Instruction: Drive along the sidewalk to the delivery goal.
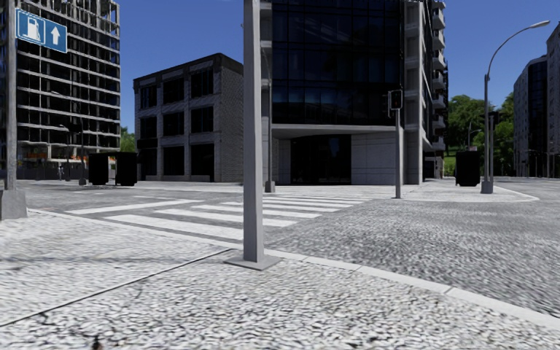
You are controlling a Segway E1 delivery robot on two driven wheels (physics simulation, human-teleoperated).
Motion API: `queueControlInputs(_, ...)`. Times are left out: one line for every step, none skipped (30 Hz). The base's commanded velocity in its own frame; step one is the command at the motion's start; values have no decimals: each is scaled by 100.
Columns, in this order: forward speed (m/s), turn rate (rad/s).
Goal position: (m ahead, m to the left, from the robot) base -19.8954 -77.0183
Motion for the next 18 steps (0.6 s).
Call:
queueControlInputs(-57,50)
queueControlInputs(0,28)
queueControlInputs(0,28)
queueControlInputs(0,7)
queueControlInputs(0,0)
queueControlInputs(0,0)
queueControlInputs(0,0)
queueControlInputs(0,0)
queueControlInputs(0,0)
queueControlInputs(0,0)
queueControlInputs(0,0)
queueControlInputs(0,0)
queueControlInputs(0,0)
queueControlInputs(0,0)
queueControlInputs(0,0)
queueControlInputs(119,8)
queueControlInputs(119,8)
queueControlInputs(200,27)
